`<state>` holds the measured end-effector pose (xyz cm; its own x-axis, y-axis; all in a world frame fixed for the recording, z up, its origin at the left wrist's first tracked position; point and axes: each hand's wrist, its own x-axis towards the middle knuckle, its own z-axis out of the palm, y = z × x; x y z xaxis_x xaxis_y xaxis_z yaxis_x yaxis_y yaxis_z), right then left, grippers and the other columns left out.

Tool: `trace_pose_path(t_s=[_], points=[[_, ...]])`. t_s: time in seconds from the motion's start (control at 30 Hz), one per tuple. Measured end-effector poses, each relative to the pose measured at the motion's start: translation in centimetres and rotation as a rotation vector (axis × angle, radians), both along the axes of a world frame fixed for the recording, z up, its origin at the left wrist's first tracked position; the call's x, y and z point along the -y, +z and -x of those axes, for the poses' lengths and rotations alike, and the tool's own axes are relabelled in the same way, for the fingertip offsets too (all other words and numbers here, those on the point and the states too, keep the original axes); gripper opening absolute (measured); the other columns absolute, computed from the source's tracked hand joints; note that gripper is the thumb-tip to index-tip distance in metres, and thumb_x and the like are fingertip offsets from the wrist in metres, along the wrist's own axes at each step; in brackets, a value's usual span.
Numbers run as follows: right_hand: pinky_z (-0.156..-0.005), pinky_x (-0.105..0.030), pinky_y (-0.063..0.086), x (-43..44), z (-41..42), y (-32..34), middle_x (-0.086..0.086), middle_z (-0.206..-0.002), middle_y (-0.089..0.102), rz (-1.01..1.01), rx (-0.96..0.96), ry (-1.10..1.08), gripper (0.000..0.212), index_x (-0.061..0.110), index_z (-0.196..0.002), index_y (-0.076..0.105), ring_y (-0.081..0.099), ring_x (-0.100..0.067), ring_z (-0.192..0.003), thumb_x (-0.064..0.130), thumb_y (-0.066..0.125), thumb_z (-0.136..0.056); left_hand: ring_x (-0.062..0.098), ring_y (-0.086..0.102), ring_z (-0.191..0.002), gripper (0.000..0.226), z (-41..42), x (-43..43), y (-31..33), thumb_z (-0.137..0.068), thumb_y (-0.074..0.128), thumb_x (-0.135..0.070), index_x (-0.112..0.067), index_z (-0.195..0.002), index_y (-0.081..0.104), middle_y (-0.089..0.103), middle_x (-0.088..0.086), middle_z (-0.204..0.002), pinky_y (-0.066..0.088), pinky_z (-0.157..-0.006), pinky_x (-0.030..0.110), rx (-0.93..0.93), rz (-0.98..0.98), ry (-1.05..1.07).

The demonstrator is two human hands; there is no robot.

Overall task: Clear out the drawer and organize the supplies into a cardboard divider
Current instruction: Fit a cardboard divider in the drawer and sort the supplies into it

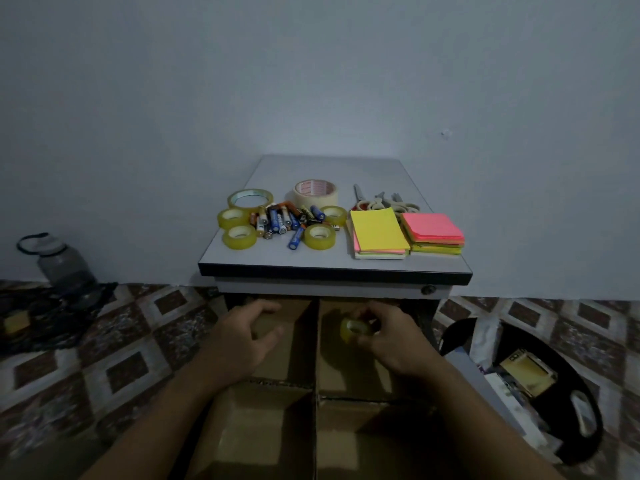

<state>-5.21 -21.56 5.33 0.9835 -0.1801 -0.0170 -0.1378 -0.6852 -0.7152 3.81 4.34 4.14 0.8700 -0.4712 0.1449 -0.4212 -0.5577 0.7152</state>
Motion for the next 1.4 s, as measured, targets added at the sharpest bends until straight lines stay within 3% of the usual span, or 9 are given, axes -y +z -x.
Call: trace_pose_path(t_s=[0.13, 0.3, 0.4, 0.53, 0.83, 1.03, 1.17, 1.33, 1.4], points=[[-0.066, -0.013, 0.045, -0.7, -2.6, -2.4, 0.010, -0.108, 0.062, 0.019, -0.057, -0.004, 0.030, 0.030, -0.115, 0.060, 0.059, -0.004, -0.093, 0.029, 0.070, -0.088, 0.007, 0.062, -0.091, 0.030, -0.2, -0.2, -1.0, -0.089, 0.070, -0.035, -0.045, -0.116, 0.061, 0.060, -0.008, -0.111, 0.053, -0.081, 0.025, -0.019, 0.035, 0.023], [-0.080, -0.024, 0.053, -0.4, -4.7, -4.3, 0.008, -0.112, 0.063, 0.102, -0.147, 0.002, 0.032, 0.032, -0.117, 0.060, 0.061, -0.010, -0.099, 0.033, 0.070, -0.086, 0.032, 0.067, -0.090, 0.030, 0.0, -0.2, -1.3, -0.091, 0.069, -0.032, -0.042, -0.118, 0.063, 0.059, -0.011, -0.110, 0.057, -0.075, 0.034, -0.045, 0.069, 0.045], [-0.089, -0.034, 0.055, -0.3, -5.1, -5.1, 0.007, -0.111, 0.065, 0.169, -0.175, 0.011, 0.038, 0.034, -0.119, 0.059, 0.063, -0.011, -0.100, 0.039, 0.071, -0.084, 0.019, 0.065, -0.092, 0.028, -0.2, -0.3, -1.5, -0.091, 0.067, -0.036, -0.050, -0.114, 0.060, 0.056, -0.015, -0.113, 0.056, -0.076, 0.026, -0.047, 0.051, 0.032], [-0.089, -0.033, 0.055, -0.5, -5.3, -5.6, 0.009, -0.110, 0.065, 0.187, -0.187, 0.007, 0.044, 0.036, -0.120, 0.057, 0.062, -0.010, -0.100, 0.043, 0.075, -0.080, -0.001, 0.054, -0.099, 0.026, -0.2, -0.2, -1.6, -0.090, 0.067, -0.038, -0.049, -0.113, 0.060, 0.053, -0.014, -0.116, 0.041, -0.079, 0.010, -0.019, 0.021, 0.011], [-0.089, -0.032, 0.055, -0.7, -5.0, -4.9, 0.007, -0.113, 0.064, 0.222, -0.196, 0.037, 0.050, 0.036, -0.122, 0.056, 0.062, -0.011, -0.101, 0.045, 0.076, -0.077, -0.003, 0.052, -0.101, 0.024, 0.0, -0.1, -1.4, -0.090, 0.067, -0.037, -0.046, -0.112, 0.061, 0.050, -0.023, -0.111, 0.040, -0.080, 0.009, 0.017, -0.003, 0.001], [-0.083, -0.025, 0.056, -1.0, -2.9, -2.3, 0.007, -0.115, 0.063, 0.282, -0.147, 0.067, 0.033, 0.030, -0.120, 0.060, 0.062, -0.008, -0.098, 0.027, 0.067, -0.088, -0.005, 0.053, -0.106, 0.023, 0.9, -0.6, 0.2, -0.092, 0.065, -0.034, -0.044, -0.112, 0.059, 0.052, -0.031, -0.109, 0.042, -0.082, 0.009, 0.031, 0.024, -0.026], [-0.066, -0.017, 0.049, -1.4, -1.2, 2.0, 0.012, -0.096, 0.061, 0.341, -0.108, 0.160, 0.007, 0.031, -0.100, 0.061, 0.059, -0.001, -0.083, 0.029, 0.061, -0.094, -0.003, 0.062, -0.092, 0.021, 0.7, -1.1, 3.2, -0.091, 0.068, -0.027, -0.037, -0.109, 0.065, 0.066, -0.018, -0.100, 0.054, -0.079, 0.016, 0.088, 0.101, 0.008], [-0.064, -0.011, 0.046, -2.0, -2.3, 9.3, 0.015, -0.098, 0.061, 0.311, 0.003, 0.190, 0.016, 0.028, -0.111, 0.063, 0.059, 0.004, -0.083, 0.026, 0.060, -0.095, -0.003, 0.064, -0.091, 0.018, -1.8, -1.6, 7.5, -0.087, 0.073, -0.018, -0.029, -0.102, 0.072, 0.069, -0.018, -0.095, 0.053, -0.078, 0.015, 0.159, 0.237, 0.073], [-0.064, -0.010, 0.046, -1.8, -3.7, 11.7, 0.015, -0.092, 0.064, 0.301, 0.110, 0.135, 0.012, 0.027, -0.105, 0.066, 0.060, 0.006, -0.081, 0.027, 0.063, -0.093, 0.001, 0.064, -0.091, 0.016, -3.5, -1.8, 9.3, -0.086, 0.075, -0.022, -0.027, -0.101, 0.072, 0.070, -0.017, -0.095, 0.051, -0.078, 0.017, 0.225, 0.219, 0.084]])
